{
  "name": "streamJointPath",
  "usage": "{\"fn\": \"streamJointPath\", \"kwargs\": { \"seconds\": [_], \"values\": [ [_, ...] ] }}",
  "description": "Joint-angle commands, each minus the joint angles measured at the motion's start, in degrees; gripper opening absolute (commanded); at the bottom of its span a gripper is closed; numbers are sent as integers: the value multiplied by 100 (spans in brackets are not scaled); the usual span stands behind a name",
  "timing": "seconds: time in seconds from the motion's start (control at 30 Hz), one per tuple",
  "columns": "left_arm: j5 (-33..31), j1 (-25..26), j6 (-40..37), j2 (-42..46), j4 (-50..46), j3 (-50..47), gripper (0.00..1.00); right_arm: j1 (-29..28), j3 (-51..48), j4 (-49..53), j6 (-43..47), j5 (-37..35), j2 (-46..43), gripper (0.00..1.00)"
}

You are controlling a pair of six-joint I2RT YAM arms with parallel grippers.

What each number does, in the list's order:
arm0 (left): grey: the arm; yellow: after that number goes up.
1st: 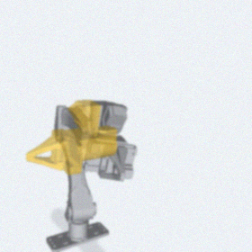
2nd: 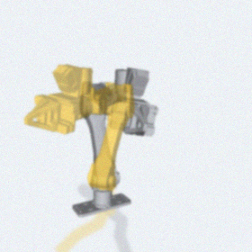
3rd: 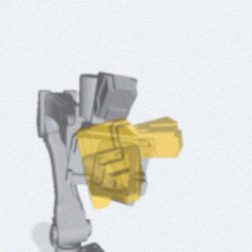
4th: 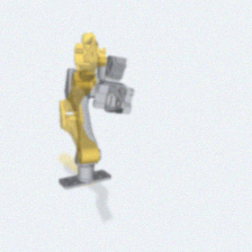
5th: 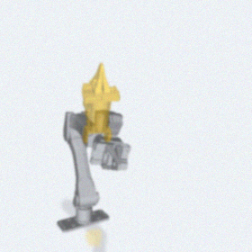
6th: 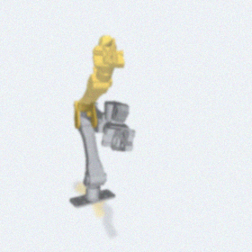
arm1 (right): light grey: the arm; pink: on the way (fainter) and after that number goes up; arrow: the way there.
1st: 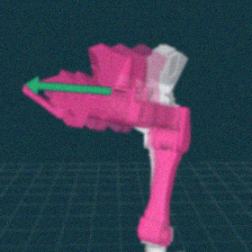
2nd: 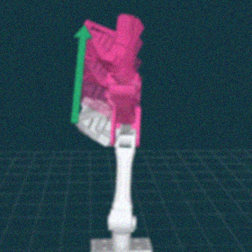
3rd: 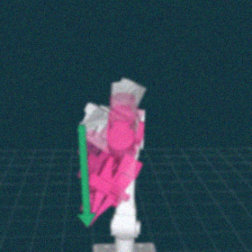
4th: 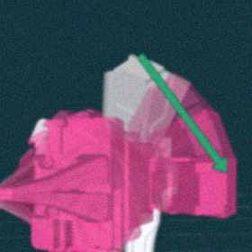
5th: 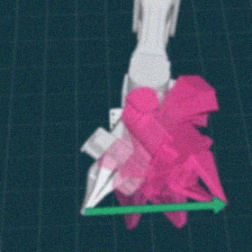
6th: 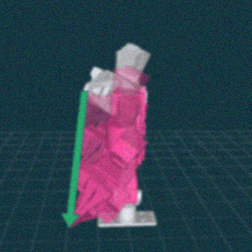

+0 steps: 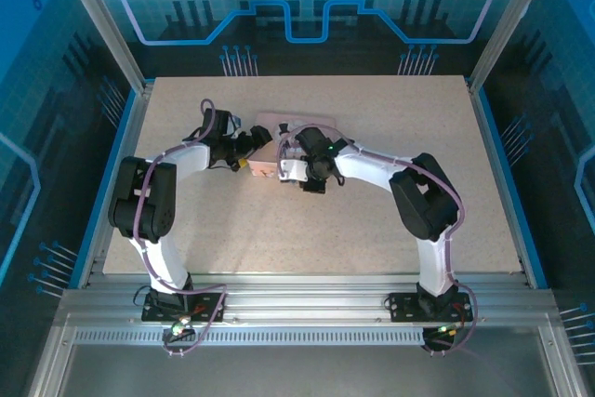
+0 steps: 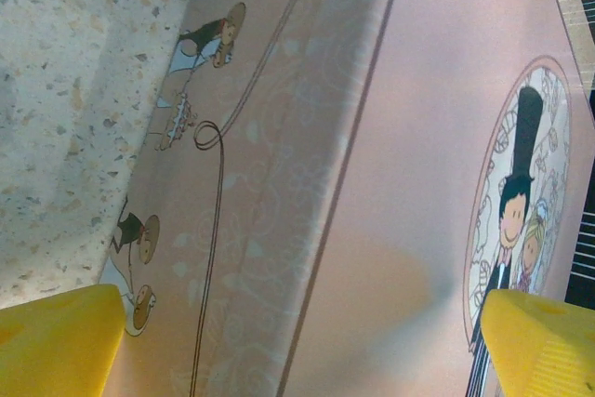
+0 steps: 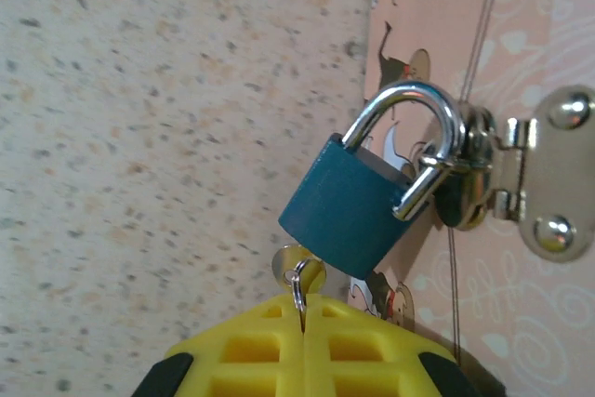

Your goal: Unlock a padlock with a key

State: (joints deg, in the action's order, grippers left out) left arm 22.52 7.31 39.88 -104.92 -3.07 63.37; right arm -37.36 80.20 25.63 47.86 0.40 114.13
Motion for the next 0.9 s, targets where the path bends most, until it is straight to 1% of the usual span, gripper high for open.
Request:
{"fn": "streamJointPath", "kwargs": {
  "seconds": [0.0,0.07,0.13,0.23,0.33,0.4,0.6,0.7,0.8,0.87],
  "values": [
    [165,77,-152,22,-241,255,99,97,207,-574,207,157,-230,0],
    [180,80,-179,-40,-264,336,99,124,291,-536,201,234,-182,0],
    [171,81,-206,-78,-316,399,99,171,485,-291,93,475,-125,0],
    [182,77,-212,-42,-310,383,99,199,655,43,-165,409,-43,0],
    [174,86,-164,61,-120,219,99,159,199,-225,-216,608,-270,0],
    [184,86,-143,138,-36,107,99,56,-185,-593,-174,419,-413,0],
    [113,86,-69,650,294,-518,99,-104,-729,-958,-168,208,-680,0],
    [87,86,23,1048,529,-1006,99,-165,-840,-1094,-117,144,-815,0],
    [143,202,242,1448,974,-1608,99,-166,-798,-1051,-141,171,-846,0],
    [119,390,382,1667,1294,-1988,99,-174,-778,-1043,-158,179,-842,0]
  ]
}}
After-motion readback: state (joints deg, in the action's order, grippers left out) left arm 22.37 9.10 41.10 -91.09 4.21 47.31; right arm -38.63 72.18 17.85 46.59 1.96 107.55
